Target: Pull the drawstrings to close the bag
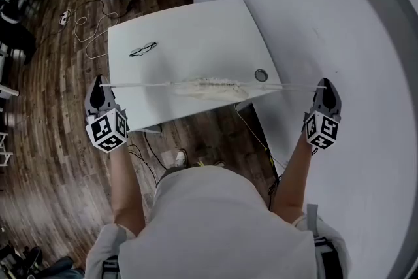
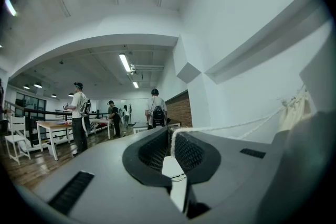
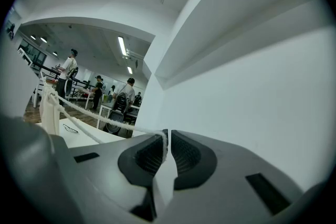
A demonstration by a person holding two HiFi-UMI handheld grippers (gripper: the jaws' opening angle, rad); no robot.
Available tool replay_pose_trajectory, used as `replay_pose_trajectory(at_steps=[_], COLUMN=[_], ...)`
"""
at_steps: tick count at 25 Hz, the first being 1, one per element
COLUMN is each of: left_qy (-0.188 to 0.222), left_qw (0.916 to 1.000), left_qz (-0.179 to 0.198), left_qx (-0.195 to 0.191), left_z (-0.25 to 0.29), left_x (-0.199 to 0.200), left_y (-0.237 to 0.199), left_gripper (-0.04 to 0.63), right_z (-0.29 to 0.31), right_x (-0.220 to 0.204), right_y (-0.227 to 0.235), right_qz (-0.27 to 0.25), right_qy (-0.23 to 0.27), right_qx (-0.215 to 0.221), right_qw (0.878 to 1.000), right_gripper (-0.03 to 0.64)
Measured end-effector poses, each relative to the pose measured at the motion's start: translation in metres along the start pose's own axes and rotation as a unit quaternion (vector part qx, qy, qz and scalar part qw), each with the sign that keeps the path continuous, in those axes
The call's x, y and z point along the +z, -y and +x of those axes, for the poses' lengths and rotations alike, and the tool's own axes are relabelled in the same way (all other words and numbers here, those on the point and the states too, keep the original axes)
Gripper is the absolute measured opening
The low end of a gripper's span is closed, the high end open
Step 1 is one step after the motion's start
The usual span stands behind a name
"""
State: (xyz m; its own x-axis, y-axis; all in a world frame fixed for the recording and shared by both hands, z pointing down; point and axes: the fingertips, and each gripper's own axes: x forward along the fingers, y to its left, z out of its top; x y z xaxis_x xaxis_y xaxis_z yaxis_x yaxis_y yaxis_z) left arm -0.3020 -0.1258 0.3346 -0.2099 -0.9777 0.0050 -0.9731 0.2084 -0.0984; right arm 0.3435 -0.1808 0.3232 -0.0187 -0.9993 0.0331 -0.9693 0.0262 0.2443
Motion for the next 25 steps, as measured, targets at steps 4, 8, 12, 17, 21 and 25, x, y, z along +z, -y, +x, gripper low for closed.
replay_pose_trajectory(at_steps=[4, 8, 12, 17, 21, 25], left_qy=[-0.001, 0.005, 0.009, 0.014, 0.015, 0.022], left_qw=[1.0, 1.0, 1.0, 0.9996, 0.9989, 0.9979], left_qz=[0.0, 0.003, 0.002, 0.004, 0.005, 0.006], left_qx=[0.004, 0.006, 0.0, -0.023, -0.045, -0.061], left_z=[0.0, 0.0, 0.002, 0.011, 0.02, 0.023], left_x=[0.0, 0.007, 0.01, 0.014, 0.018, 0.022], left_y=[-0.003, -0.002, 0.0, 0.011, 0.027, 0.041], left_gripper=[0.018, 0.018, 0.018, 0.018, 0.018, 0.018], right_z=[0.005, 0.003, -0.003, -0.018, -0.032, -0.043], right_x=[0.0, 0.008, 0.011, 0.008, 0.004, -0.002], right_y=[-0.003, 0.0, 0.004, 0.015, 0.029, 0.041], right_qz=[0.002, -0.015, -0.025, -0.022, -0.019, -0.026], right_qy=[0.003, 0.009, 0.009, 0.004, -0.004, -0.009], right_qx=[0.002, -0.002, -0.011, -0.031, -0.048, -0.059], right_qw=[1.0, 1.0, 1.0, 0.999, 0.999, 0.998], right_gripper=[0.04, 0.04, 0.04, 0.04, 0.04, 0.04])
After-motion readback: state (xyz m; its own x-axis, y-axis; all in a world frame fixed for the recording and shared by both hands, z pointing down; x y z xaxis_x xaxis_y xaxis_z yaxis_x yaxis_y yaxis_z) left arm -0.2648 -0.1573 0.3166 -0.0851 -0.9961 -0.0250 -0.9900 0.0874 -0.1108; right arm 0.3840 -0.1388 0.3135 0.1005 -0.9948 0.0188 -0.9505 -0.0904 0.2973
